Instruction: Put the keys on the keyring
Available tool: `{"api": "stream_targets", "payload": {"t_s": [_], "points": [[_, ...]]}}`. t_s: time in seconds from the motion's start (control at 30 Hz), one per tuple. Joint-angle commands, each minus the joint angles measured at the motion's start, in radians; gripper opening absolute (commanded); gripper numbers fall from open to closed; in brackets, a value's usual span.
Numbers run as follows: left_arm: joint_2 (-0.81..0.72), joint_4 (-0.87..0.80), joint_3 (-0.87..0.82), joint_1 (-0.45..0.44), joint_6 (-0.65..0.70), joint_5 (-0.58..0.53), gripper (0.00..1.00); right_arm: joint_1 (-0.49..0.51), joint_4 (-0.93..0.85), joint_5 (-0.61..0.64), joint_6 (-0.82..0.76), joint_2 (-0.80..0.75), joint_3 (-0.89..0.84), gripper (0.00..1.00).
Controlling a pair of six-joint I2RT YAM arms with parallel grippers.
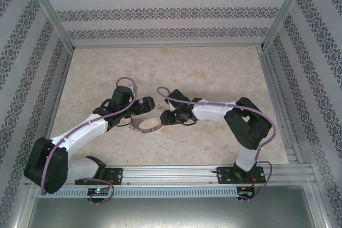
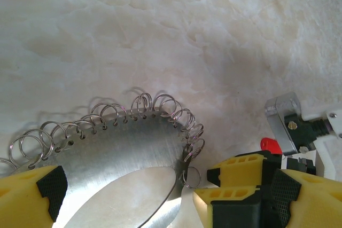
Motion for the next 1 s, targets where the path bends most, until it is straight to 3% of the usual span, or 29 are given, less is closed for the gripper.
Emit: {"api": "stream_targets", "payload": {"t_s": [0.0,0.57,0.73,0.83,0.97], "points": [[0.005,0.028,0.027,-0.001,0.000,-0.017,1.00,0.012,-0.015,0.033,-0.001,0.036,0.049,0.48],[0.001,0.030,0.025,-0.001,0.000,-0.026,1.00,0.056,-0.061,0.132,-0.019,0.095,0.089,0.43],[0.001,0.032,0.025,-0.001,-0.003,-0.028,1.00,0.075,-0.061,0.131,-0.029,0.106,0.106,0.36],[0.001,0.031,0.023,0.000,-0.003,-0.028,1.00,0.075,-0.061,0.121,-0.036,0.103,0.106,0.25],[0.001,0.032,0.024,-0.001,-0.004,-0.026,1.00,0.056,-0.076,0.085,-0.066,0.081,0.118,0.22]]}}
